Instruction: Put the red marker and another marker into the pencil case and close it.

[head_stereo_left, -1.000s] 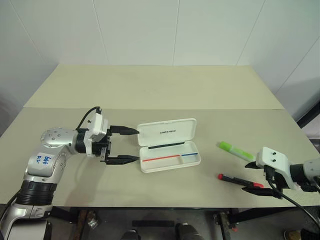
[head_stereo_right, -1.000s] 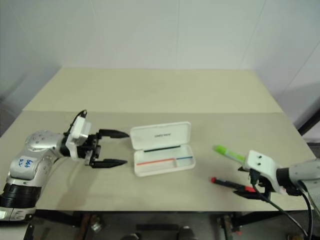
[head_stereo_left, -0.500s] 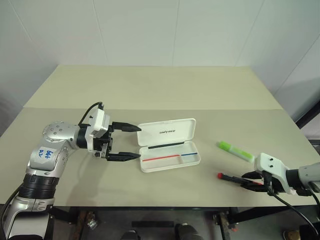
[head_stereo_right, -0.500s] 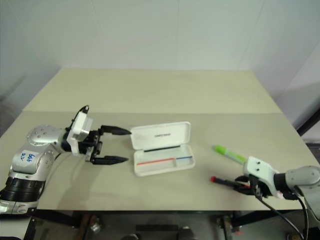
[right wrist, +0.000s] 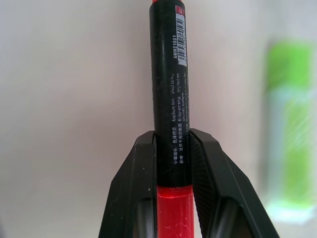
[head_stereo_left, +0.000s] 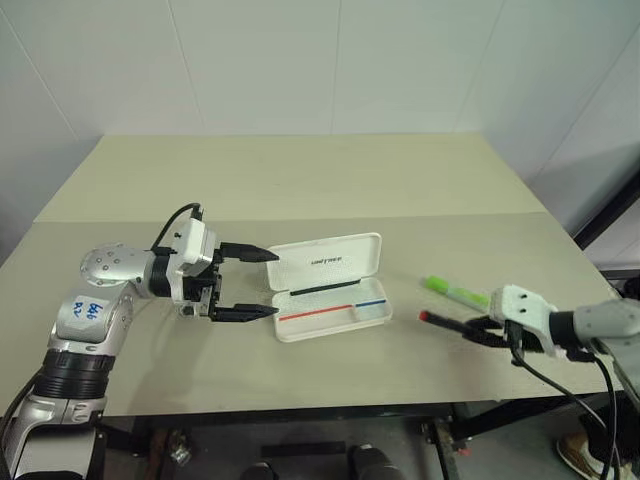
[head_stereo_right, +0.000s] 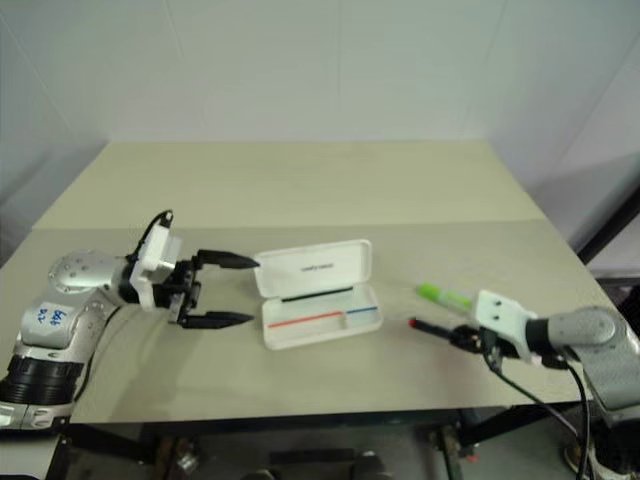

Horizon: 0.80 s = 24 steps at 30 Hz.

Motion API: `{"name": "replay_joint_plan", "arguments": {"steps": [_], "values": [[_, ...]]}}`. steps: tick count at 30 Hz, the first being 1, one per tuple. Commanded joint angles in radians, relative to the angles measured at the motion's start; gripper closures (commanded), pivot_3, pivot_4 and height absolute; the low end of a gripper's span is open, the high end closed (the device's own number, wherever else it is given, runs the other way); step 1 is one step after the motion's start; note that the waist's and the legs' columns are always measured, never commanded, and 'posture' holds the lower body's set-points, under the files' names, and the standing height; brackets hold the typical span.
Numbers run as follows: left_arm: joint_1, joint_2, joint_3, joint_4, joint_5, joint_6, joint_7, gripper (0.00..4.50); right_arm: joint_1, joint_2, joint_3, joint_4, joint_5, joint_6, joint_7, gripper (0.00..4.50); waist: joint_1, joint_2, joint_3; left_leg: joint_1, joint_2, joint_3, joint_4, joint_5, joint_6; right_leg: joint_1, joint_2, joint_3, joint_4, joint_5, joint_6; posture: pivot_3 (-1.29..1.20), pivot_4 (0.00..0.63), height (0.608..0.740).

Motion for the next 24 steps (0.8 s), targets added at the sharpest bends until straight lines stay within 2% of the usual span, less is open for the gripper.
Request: {"name": "replay_joint_plan", "arguments": {"steps": [1, 3, 4, 11, 24], "values": [[0.013, 0.02, 0.045, 0.005, 0.005, -0.029, 0.011, 0.0, -0.095, -0.01, 0.027, 0.009, -0.008, -0.051, 0.044, 3.88, 0.004, 0.0, 0.0, -0.001, 0.0, 0.0, -0.001, 0.0, 0.0, -0.001, 0.0, 0.0, 0.0, -0.001, 0.0, 0.0, 0.15, 0.74], [0.023, 0.025, 0.055, 0.011, 0.01, -0.038, 0.014, 0.0, -0.166, 0.0, 0.059, 0.022, -0.017, -0.074, 0.065, 3.88, 0.006, 0.0, 0.0, -0.002, 0.0, 0.0, -0.005, 0.0, 0.0, -0.005, -0.001, -0.001, 0.001, 0.0, 0.004, 0.0, 0.15, 0.74], [0.029, 0.028, 0.059, 0.011, 0.011, -0.04, 0.017, 0.0, -0.201, 0.007, 0.076, 0.03, -0.023, -0.081, 0.073, 3.88, 0.007, 0.0, 0.0, -0.004, 0.0, 0.0, -0.006, -0.001, 0.0, -0.009, -0.002, -0.001, 0.005, 0.004, 0.015, 0.0, 0.15, 0.74], [0.072, 0.043, 0.093, 0.006, 0.016, -0.044, 0.038, 0.0, -0.433, 0.112, 0.206, 0.133, -0.089, -0.178, 0.12, 3.88, 0.003, 0.001, 0.001, -0.004, 0.001, 0.0, -0.012, -0.002, -0.001, -0.014, -0.001, -0.003, 0.01, 0.001, 0.012, 0.0, 0.15, 0.74], [0.15, 0.065, 0.14, -0.062, 0.0, -0.017, 0.086, 0.0, -0.612, 0.339, 0.344, 0.272, -0.19, -0.271, 0.115, 3.88, 0.004, 0.001, 0.001, -0.003, 0.001, -0.001, -0.012, -0.002, -0.001, -0.014, -0.002, -0.004, 0.012, 0.0, 0.011, 0.0, 0.15, 0.74]]}}
